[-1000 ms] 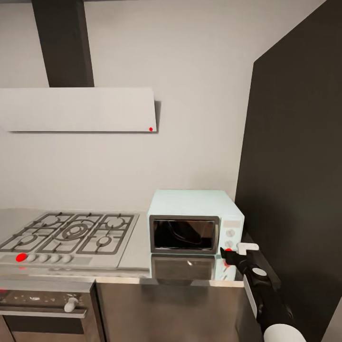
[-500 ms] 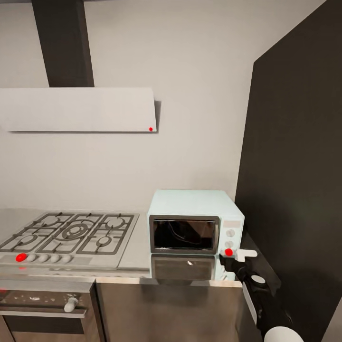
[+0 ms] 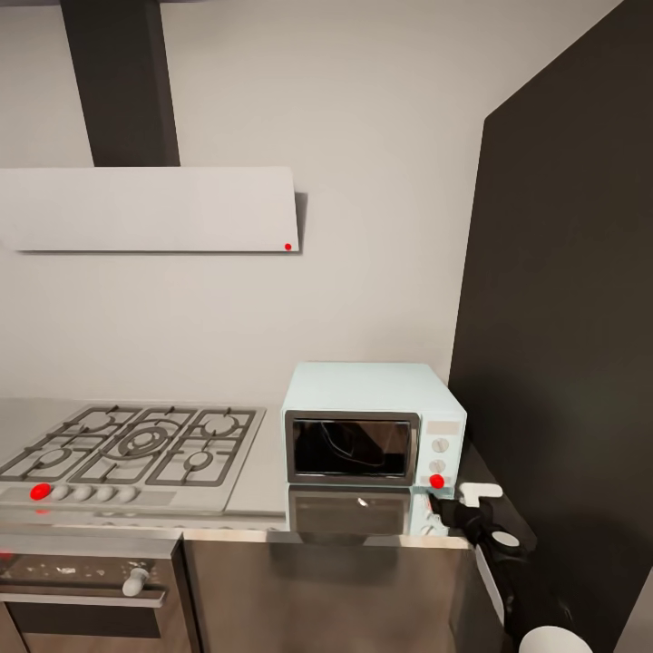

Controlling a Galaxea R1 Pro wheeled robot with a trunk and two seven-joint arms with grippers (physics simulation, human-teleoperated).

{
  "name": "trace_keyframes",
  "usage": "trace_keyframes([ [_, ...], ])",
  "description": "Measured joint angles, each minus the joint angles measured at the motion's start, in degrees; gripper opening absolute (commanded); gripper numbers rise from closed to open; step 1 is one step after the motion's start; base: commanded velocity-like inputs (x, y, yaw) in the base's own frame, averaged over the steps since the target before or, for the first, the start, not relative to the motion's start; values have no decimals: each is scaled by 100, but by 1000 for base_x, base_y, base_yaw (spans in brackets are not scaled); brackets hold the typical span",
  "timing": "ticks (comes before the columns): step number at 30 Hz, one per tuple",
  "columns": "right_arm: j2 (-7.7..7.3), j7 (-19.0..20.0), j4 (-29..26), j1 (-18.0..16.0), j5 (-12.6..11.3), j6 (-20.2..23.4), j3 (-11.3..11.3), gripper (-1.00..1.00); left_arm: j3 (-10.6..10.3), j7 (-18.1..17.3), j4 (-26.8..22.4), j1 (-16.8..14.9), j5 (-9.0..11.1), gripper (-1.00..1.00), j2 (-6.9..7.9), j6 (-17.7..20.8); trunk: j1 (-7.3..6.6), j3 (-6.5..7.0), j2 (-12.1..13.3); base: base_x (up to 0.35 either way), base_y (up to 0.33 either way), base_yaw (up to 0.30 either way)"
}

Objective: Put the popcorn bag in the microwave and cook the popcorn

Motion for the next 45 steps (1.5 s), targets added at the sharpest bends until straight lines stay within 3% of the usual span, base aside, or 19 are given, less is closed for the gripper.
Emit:
trace_keyframes([
  [8, -70, 53, 57, 0, 14, 1, -1, 100, 0, 0, 0, 1, 0, 100, 4, 0, 0, 0, 0, 0, 0, 0],
  [9, -70, 56, 57, 0, 16, 4, 2, -100, 0, 0, 0, 0, 0, 100, 3, 0, 0, 0, 0, 0, 0, 0],
  [27, -70, 53, 61, 0, -17, 38, -6, -100, 0, 1, 0, 2, 61, 100, 4, 3, 0, 0, 0, 3, 0, 0],
  [39, -70, 42, 72, 0, -18, 10, 10, -100, -6, 0, 0, 0, 35, 100, 13, 0, -2, 0, 0, 170, 0, 0],
  [45, -71, 41, 360, 0, -11, 9, -9, -100, -6, 0, 0, 0, 35, 100, 13, 1, -2, 0, 0, 177, 0, 0],
])
